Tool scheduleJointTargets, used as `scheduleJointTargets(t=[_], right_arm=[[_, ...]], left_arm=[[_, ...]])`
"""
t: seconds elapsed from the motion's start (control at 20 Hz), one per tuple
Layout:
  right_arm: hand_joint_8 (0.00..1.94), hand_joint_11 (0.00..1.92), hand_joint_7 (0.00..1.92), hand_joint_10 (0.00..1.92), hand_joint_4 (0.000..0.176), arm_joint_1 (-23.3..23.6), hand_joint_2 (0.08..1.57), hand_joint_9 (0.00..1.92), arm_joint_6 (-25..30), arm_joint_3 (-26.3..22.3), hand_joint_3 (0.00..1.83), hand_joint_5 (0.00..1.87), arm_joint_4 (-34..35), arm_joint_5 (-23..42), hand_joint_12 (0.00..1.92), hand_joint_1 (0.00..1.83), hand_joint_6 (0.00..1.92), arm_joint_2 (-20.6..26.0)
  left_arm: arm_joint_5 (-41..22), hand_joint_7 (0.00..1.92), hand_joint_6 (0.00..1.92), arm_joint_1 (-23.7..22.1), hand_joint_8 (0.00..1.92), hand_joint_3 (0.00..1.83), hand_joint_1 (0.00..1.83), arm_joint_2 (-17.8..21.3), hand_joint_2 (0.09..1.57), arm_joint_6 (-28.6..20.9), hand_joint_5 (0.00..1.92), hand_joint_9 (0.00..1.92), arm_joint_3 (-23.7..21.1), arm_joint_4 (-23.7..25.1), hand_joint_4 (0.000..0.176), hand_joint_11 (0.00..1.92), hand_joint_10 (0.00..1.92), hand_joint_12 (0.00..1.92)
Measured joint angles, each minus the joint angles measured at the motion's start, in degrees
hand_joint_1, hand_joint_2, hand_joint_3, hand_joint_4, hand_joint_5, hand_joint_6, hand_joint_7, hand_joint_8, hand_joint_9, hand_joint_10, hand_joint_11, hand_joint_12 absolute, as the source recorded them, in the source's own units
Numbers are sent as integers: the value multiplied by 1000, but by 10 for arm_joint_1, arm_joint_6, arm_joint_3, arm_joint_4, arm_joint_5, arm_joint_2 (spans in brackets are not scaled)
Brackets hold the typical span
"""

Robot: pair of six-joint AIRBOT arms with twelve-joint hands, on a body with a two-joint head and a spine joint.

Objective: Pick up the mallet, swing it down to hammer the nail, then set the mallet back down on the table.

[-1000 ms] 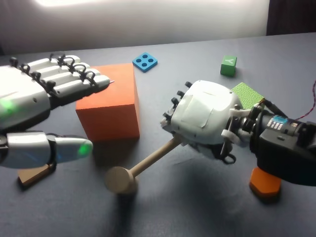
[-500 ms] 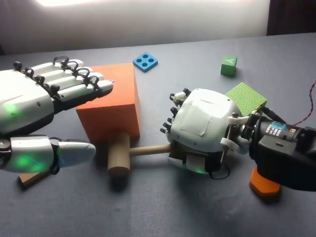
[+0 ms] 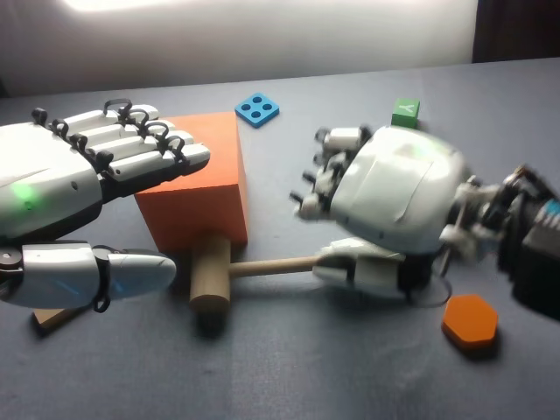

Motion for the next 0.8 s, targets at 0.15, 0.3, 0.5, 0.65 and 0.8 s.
scheduleJointTargets(t=[0.15,0.3,0.5,0.65,0.8], right_arm=[[4,342,792,6,0,48,1179,739,-12,-43,0,723,104,-39,742,379,3,59],[46,339,870,48,0,86,1150,818,-58,-67,1,804,217,-97,856,412,37,102],[1936,495,207,1917,0,120,1099,332,-195,-88,0,263,384,-141,1918,477,1909,130],[1941,1348,1118,1921,0,120,1153,1169,-223,-125,3,1073,413,-135,1921,342,1921,167],[1941,1735,1552,1921,0,118,1213,1610,-223,-127,2,1493,415,-122,1921,441,1921,170]], left_arm=[[0,491,14,-1,26,0,39,0,1314,0,385,448,0,-2,0,24,34,718],[1,286,831,-1,1049,14,81,0,1314,-1,272,233,-2,-2,0,6,1133,1481],[-2,299,1898,-3,1921,0,223,0,1239,-2,246,336,-8,-2,0,379,1921,1921],[3,1342,1636,-3,1911,2,204,-10,1297,-2,1234,1395,-8,-5,39,1375,1921,1921],[2,1396,1484,-3,1921,0,397,-25,1305,-2,1263,1486,-10,-1,171,1485,1921,1921]])
